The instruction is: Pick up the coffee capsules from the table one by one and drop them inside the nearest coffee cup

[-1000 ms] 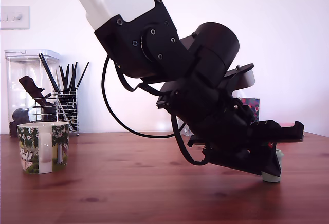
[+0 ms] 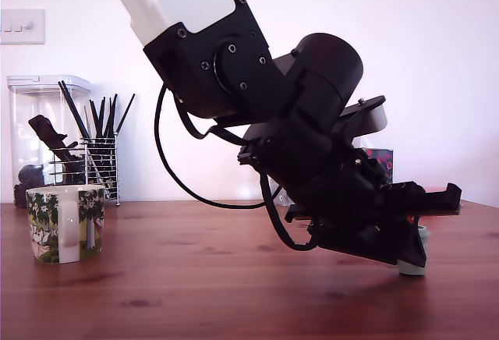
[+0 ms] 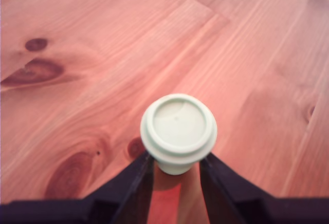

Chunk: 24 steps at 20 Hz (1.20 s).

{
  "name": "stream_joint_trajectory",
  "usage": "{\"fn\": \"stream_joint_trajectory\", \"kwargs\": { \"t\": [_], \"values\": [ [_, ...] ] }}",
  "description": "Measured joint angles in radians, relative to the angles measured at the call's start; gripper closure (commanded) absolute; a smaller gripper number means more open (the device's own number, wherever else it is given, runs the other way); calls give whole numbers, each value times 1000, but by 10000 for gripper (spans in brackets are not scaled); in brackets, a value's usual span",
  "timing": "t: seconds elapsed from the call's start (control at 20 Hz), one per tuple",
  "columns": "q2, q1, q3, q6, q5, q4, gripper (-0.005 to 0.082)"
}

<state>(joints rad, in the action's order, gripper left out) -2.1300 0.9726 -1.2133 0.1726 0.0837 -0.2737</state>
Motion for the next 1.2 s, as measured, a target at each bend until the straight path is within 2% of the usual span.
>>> {"fn": "stream_joint_trajectory", "kwargs": {
  "t": [0.8,1.2],
  "values": [
    [7,-6,7,-34,-26,-37,612],
    [229,-51,185,-45,-47,-125,612]
  ]
}}
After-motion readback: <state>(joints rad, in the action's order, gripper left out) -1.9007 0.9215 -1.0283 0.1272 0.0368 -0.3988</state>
